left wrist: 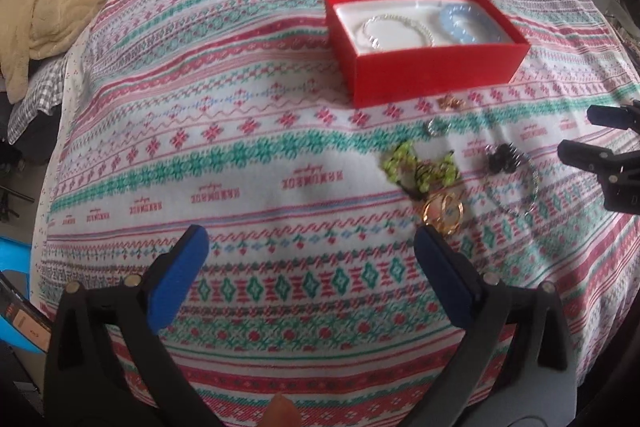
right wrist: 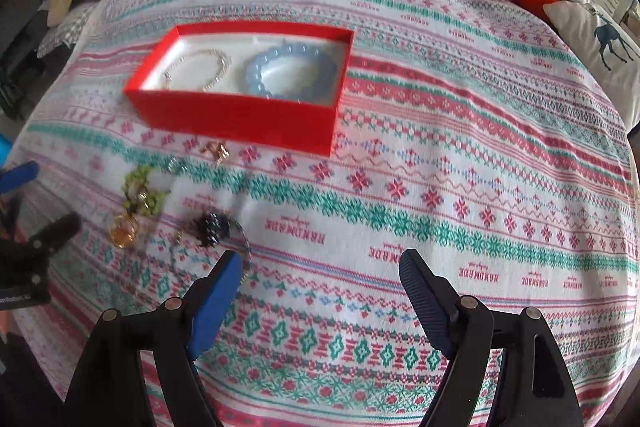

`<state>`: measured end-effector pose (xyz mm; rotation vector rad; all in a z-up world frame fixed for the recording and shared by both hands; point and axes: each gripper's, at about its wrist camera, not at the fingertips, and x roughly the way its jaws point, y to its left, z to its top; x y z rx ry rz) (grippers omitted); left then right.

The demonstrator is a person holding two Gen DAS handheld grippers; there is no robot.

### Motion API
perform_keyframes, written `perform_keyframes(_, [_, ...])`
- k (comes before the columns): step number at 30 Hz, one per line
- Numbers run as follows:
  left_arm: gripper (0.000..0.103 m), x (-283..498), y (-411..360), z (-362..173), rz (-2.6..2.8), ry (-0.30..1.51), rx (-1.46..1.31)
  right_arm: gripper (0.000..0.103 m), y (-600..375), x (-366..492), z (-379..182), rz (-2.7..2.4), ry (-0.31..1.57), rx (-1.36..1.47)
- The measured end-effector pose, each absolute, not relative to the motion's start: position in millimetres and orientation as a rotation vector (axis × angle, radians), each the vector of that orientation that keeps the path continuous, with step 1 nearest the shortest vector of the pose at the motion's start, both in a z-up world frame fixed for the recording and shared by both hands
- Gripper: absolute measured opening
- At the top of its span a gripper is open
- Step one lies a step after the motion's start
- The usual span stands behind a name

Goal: Organize jewelry
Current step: 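Grasp the wire bangle with the black flower with the right tool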

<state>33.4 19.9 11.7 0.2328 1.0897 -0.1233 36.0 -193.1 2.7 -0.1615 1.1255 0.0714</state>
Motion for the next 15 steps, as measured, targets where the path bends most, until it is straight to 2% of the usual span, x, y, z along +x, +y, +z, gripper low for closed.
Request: perform_keyframes(15, [0.102,30,14,-6,-0.168,1.166,0.257,0.080,-182,34,-36,0.110,1.217,-0.134])
